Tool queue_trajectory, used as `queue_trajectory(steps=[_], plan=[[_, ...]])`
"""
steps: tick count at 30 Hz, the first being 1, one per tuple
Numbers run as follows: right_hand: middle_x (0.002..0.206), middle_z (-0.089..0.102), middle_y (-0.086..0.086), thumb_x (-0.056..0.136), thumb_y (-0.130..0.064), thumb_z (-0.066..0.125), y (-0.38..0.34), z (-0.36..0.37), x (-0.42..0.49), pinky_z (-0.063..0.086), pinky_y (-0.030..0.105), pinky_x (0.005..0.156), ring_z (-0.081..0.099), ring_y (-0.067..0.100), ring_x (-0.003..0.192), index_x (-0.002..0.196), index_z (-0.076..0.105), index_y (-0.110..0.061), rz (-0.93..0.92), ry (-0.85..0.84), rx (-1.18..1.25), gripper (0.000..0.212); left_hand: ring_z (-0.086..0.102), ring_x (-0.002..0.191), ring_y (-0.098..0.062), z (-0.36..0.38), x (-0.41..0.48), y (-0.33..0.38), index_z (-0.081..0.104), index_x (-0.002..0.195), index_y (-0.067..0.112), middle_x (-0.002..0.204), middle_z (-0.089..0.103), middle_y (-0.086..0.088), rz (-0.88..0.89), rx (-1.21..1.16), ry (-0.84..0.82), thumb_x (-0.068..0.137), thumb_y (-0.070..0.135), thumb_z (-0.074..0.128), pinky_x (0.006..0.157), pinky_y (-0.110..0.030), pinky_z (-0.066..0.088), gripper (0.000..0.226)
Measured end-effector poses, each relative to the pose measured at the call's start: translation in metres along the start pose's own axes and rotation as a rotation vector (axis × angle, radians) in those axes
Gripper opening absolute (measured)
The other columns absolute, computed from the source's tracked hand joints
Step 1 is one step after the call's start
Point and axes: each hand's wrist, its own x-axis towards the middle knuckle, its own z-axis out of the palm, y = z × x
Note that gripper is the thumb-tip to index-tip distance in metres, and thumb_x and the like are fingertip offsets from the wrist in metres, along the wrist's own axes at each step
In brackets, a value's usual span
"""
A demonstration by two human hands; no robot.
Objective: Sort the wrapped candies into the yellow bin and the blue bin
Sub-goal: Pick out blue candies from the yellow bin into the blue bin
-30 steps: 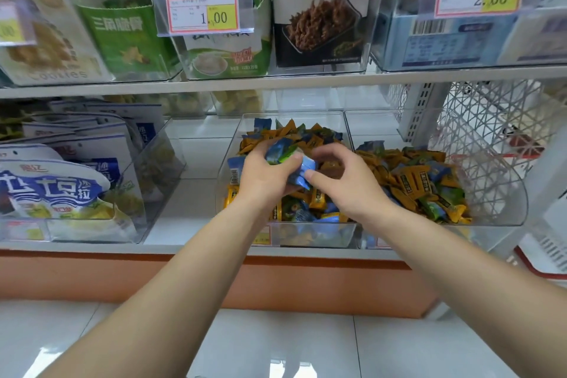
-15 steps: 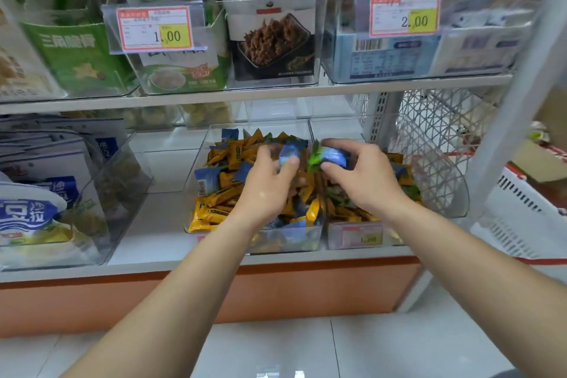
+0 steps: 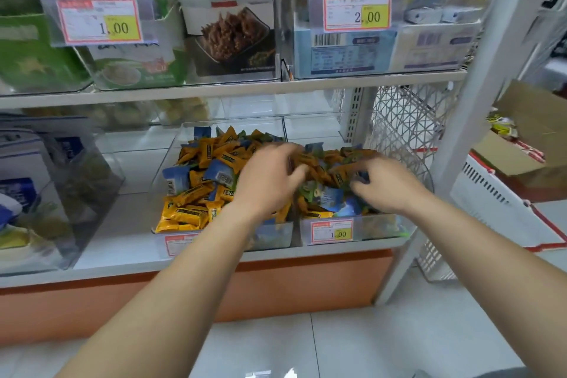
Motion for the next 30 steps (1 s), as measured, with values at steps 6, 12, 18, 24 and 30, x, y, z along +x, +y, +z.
queue_trajectory(steps=[6, 12, 18, 24, 30], plan=[[0.117, 0.067, -0.01, 0.091, -0.032, 0.06, -0.073, 0.007, 0.002, 0.05, 0.035, 0.092, 0.06, 0.012, 0.109, 0.117, 0.07, -0.028, -0.231, 0.093, 0.259, 0.027, 0.064, 0.082, -0.003, -0.038, -0.045, -0.065, 0.069, 0.089, 0.032, 0.085, 0.068, 0.017, -0.193, 0.015, -0.246, 0.091, 0.03, 0.067, 0.071, -0.026, 0.054, 0.003], [0.091, 0.067, -0.021, 0.095, -0.043, 0.052, -0.119, 0.036, 0.018, 0.036, 0.042, 0.107, 0.058, 0.006, 0.087, 0.109, 0.068, -0.039, -0.448, -0.087, 0.028, 0.021, 0.062, 0.093, -0.002, -0.041, -0.054, -0.084, 0.071, 0.113, 0.03, 0.1, 0.069, 0.017, -0.195, 0.001, -0.398, 0.096, 0.027, 0.06, 0.08, -0.017, 0.046, 0.02], [0.092, 0.07, -0.017, 0.099, -0.039, 0.04, -0.124, 0.044, 0.03, 0.0, 0.053, 0.113, 0.06, 0.01, 0.102, 0.111, 0.068, -0.045, -0.464, -0.331, -0.248, 0.031, 0.063, 0.092, -0.005, -0.037, -0.049, -0.089, 0.075, 0.099, 0.029, 0.1, 0.071, 0.012, -0.139, 0.009, -0.439, 0.093, 0.024, 0.064, 0.069, -0.015, 0.042, 0.013], [0.085, 0.066, -0.013, 0.091, -0.036, 0.044, -0.126, 0.048, 0.022, -0.009, 0.059, 0.112, 0.055, 0.014, 0.102, 0.124, 0.059, -0.047, -0.507, -0.378, -0.279, 0.039, 0.058, 0.102, -0.004, -0.043, -0.047, -0.09, 0.064, 0.124, 0.031, 0.117, 0.066, 0.014, -0.091, -0.022, -0.668, 0.092, 0.046, 0.062, 0.078, -0.017, 0.042, 0.035], [0.076, 0.048, -0.016, 0.091, -0.035, 0.054, -0.123, 0.051, 0.019, -0.006, 0.058, 0.114, 0.052, 0.015, 0.101, 0.111, 0.064, -0.039, -0.519, -0.305, -0.311, 0.022, 0.058, 0.112, -0.017, -0.041, -0.053, -0.087, 0.059, 0.132, 0.021, 0.126, 0.065, 0.003, 0.01, 0.168, -0.693, 0.087, 0.047, 0.069, 0.088, -0.029, 0.047, 0.054]])
